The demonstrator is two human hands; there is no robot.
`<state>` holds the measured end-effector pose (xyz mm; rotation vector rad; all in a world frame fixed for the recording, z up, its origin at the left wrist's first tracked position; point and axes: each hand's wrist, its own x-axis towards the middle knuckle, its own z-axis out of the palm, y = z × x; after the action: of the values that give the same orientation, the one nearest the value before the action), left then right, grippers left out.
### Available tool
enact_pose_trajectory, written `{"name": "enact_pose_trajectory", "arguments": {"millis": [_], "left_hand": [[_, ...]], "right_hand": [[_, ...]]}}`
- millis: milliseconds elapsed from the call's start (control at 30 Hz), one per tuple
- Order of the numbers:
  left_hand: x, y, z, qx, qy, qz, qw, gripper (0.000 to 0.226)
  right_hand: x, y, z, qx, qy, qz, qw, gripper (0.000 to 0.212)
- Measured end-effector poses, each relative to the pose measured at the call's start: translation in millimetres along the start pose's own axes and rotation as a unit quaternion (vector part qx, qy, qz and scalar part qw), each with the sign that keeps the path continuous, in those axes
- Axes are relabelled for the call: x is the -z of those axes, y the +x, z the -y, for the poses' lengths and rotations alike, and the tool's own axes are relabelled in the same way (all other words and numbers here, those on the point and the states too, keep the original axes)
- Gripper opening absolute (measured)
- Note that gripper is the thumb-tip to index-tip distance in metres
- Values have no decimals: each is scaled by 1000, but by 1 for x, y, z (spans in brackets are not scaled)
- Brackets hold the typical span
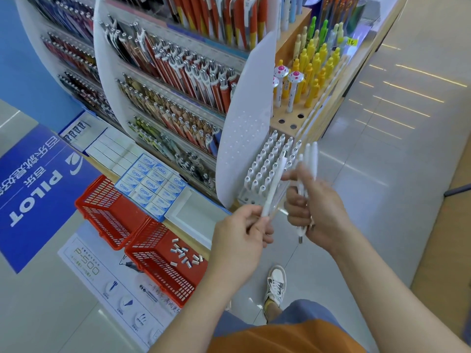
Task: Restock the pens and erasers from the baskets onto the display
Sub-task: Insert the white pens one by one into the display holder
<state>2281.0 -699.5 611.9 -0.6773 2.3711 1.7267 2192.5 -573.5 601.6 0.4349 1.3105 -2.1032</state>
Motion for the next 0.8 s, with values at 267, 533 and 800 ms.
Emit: {"name": "enact_pose_trajectory", "arguments": {"millis": [267, 533, 800], "left_hand": [[11, 7, 1, -26, 72, 41, 996, 11], [28, 15, -22, -71, -53, -36, 995, 13], [43, 16, -21, -148, -52, -209, 965, 24]], "right_hand": [[5, -7, -12, 8, -121, 99, 988, 23], [1, -15, -4, 13, -309, 163, 937, 21], [36, 8, 5, 22, 24, -42, 999, 20]]}}
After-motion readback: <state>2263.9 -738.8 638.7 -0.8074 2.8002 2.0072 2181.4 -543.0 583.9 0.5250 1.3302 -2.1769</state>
